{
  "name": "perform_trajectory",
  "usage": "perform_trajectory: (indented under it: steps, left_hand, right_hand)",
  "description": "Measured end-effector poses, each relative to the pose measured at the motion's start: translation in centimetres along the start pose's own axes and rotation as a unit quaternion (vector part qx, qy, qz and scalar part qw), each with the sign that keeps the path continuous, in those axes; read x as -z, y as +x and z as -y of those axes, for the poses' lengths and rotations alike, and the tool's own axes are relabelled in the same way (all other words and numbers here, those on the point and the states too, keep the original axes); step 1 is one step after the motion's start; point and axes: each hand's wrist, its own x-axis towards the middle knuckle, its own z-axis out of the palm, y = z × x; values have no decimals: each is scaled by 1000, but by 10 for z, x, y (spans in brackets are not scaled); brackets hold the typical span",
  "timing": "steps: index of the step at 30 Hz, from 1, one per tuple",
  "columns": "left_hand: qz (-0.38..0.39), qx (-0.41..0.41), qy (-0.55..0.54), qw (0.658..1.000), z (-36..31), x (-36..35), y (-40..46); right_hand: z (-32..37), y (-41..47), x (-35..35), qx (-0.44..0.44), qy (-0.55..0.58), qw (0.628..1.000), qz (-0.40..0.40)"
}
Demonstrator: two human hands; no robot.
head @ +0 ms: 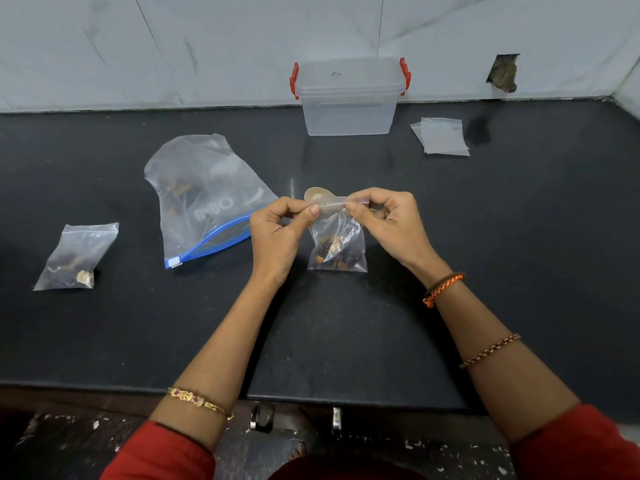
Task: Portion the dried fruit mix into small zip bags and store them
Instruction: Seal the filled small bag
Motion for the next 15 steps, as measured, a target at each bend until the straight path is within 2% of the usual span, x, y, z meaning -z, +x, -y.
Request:
perform_trajectory:
  steps: [5,12,15]
  left_hand:
    - [-7,0,14,1000,1,0,0]
    - [-1,-19,32,999,-1,-1,-2]
    - [28,-27,27,999,-4,0,-3]
  right_hand:
    - [0,0,-2,6,-31,999,-24]
    - [1,-1,3,-25,28,999,17]
    - [1,-1,4,-4,10,1000,-17]
